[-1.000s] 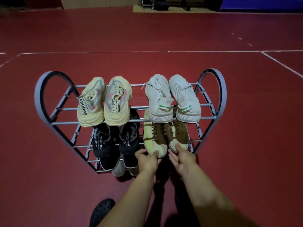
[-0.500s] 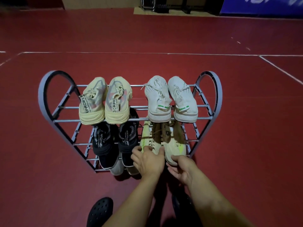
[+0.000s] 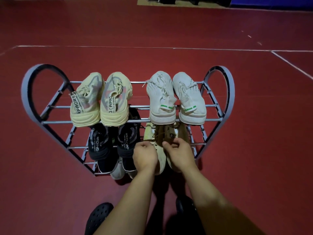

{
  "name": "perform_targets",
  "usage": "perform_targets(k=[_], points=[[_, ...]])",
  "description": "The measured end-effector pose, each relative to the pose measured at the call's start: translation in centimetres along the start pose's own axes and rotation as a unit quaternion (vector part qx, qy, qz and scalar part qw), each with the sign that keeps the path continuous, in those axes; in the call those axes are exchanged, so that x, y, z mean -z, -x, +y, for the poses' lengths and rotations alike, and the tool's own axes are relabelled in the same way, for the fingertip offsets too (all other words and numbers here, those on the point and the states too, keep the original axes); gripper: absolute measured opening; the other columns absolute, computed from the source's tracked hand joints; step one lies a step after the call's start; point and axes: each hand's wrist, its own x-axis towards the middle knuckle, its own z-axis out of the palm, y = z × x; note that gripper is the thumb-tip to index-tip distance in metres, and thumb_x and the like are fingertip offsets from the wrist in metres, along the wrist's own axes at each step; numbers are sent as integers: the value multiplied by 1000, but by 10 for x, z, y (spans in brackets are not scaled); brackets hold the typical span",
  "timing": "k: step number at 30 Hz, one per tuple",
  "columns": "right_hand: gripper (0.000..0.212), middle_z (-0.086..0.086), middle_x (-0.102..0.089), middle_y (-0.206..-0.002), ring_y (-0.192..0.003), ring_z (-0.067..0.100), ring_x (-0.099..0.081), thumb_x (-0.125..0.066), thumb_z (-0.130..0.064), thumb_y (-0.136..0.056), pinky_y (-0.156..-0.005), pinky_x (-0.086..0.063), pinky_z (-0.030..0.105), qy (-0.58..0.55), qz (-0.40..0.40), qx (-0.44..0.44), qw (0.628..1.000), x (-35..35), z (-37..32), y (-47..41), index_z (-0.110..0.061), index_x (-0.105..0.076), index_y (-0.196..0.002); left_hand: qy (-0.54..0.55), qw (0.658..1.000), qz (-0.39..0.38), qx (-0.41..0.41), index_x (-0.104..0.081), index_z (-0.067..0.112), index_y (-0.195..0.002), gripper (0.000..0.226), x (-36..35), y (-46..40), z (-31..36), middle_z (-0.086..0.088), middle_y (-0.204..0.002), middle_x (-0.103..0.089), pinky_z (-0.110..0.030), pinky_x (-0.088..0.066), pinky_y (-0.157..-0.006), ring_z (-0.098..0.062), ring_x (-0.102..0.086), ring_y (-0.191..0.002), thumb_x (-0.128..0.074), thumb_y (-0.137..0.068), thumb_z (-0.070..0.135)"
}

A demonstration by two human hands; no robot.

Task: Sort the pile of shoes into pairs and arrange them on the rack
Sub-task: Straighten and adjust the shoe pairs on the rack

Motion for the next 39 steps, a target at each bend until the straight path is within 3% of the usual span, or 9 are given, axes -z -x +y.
perform_targets(k=[3,7,9,12,16,19,27,34,39], points=[[59,3,-67,-106,-104,24,-64,-75,-59,-70,-85,-52,33,100,15,-10,995,-12,1,-2,-16,-64,-109,45,998,-12,49,-71,15,-107,25,6,-7,-1,-11,-112,-72,-33,-47,-86,-35,-64,-108,-50,-95,21],[105,8,-46,-134,-130,28,-42,-75,-73,-54,-105,-42,39,228,41,-31,972,-31,-4,2,-12,-45,-134,80,993,-59,66,-72,9,-100,25,8,-13,-6,-14,-103,-74,-42,-54,-94,-35,-67,-100,-52,-91,20],[111,9,-41,-139,-133,28,-37,-77,-72,-53,-108,-39,38,256,48,-28,965,-39,-4,3,-12,-38,-137,101,990,-77,66,-68,8,-83,20,10,-16,-8,-12,-85,-72,-39,-54,-86,-32,-66,-86,-52,-90,18],[114,9,-42,-139,-133,29,-37,-81,-70,-51,-110,-36,38,276,50,-27,959,-36,2,1,-15,-35,-139,95,990,-79,69,-68,7,-82,23,14,-16,-7,-8,-73,-67,-36,-51,-79,-30,-63,-78,-52,-93,20],[104,8,-50,-130,-127,29,-42,-76,-77,-49,-107,-36,39,326,84,-11,942,-32,4,5,-18,-45,-128,106,989,-78,70,-66,-1,-102,28,14,-17,-7,-18,-82,-72,-45,-54,-86,-39,-68,-93,-51,-91,21],[98,6,-53,-126,-122,27,-46,-72,-79,-53,-102,-37,39,341,108,3,934,-36,5,10,-16,-48,-124,126,983,-100,85,-60,11,-78,14,15,-17,-5,2,-47,-54,-36,-44,-71,-28,-54,-59,-52,-87,19],[47,-1,-71,-104,-99,22,-66,-78,-55,-72,-87,-52,36,276,149,45,949,-29,18,14,-22,-72,-106,158,974,-129,103,-67,12,-72,20,19,-24,-9,-4,-68,-65,-35,-41,-70,-24,-56,-68,-53,-79,23],[17,-10,-76,-88,-84,16,-70,-80,-40,-74,-69,-51,25,144,121,30,982,-19,22,17,-27,-79,-86,131,976,-168,38,-63,14,-64,22,26,-23,-10,-3,-61,-61,-36,-39,-68,-22,-51,-60,-53,-83,20],[8,-11,-76,-78,-72,5,-69,-85,-28,-74,-68,-53,20,60,34,75,995,15,18,3,-23,-80,-79,80,976,-195,-49,-73,16,-83,13,33,-23,-3,-7,-82,-76,-44,-60,-83,-28,-71,-80,-65,-86,26]])
